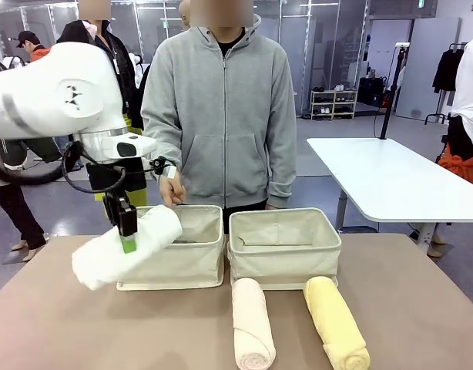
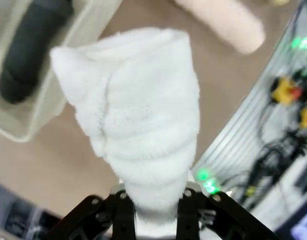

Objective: Divide the towels into two baskets.
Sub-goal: Pick up one hotel-folded towel from the bottom of the table and place it in the Fabric basket indicated by the person.

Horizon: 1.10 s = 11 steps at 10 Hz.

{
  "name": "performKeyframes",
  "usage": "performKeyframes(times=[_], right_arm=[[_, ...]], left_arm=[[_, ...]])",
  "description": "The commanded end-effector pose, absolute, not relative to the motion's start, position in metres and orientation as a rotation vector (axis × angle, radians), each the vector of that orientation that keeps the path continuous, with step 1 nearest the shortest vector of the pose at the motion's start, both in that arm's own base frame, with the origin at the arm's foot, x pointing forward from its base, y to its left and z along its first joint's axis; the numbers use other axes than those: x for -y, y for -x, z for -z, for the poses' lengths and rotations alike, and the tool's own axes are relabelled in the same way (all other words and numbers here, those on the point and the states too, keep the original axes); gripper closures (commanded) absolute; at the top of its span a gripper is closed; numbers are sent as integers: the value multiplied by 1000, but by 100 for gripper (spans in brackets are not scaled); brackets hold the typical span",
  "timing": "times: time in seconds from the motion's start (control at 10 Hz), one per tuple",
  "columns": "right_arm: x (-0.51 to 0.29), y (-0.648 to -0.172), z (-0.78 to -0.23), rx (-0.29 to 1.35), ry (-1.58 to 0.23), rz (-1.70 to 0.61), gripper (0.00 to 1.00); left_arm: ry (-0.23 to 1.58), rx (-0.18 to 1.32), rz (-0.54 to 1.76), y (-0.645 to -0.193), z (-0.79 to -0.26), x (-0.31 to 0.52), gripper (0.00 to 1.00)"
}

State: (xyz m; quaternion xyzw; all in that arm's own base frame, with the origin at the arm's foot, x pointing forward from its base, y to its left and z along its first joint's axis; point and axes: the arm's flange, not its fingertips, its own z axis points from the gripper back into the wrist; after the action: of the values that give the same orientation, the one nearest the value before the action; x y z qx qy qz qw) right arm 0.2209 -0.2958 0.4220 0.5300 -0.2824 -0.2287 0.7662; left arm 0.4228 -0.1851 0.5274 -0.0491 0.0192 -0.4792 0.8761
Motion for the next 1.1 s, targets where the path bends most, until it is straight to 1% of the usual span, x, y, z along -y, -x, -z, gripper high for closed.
performKeyframes(times=[0.0, 0.1, 0.2, 0.4, 0.5, 0.6, 0.7, 0.8, 0.9, 1.0], right_arm=[[295, -219, -423, 628, -1160, 497, 0], [295, -219, -423, 628, -1160, 497, 0], [295, -219, -423, 628, -1160, 497, 0], [295, -219, -423, 628, -1160, 497, 0], [295, -219, -423, 628, -1160, 497, 0], [295, -219, -423, 628, -1160, 497, 0], [295, -219, -423, 628, -1160, 497, 0], [295, -219, -423, 628, -1160, 497, 0], [295, -219, -423, 628, -1160, 497, 0], [295, -219, -423, 628, -1160, 497, 0]], left_arm=[[-7, 3, 1160, -444, -545, 188, 77], [23, 6, 1159, -446, -550, 189, 77], [33, -42, 1097, -437, -533, 187, 77], [33, -42, 1097, -437, -533, 187, 77], [14, -37, 1136, -446, -536, 190, 69], [-52, -18, 1197, -468, -548, 193, 69], [-46, 4, 1356, -487, -556, 198, 69], [-130, 20, 1429, -511, -559, 204, 69], [-186, 2, 1482, -535, -557, 211, 69], [-199, -14, 1544, -554, -554, 216, 69]])
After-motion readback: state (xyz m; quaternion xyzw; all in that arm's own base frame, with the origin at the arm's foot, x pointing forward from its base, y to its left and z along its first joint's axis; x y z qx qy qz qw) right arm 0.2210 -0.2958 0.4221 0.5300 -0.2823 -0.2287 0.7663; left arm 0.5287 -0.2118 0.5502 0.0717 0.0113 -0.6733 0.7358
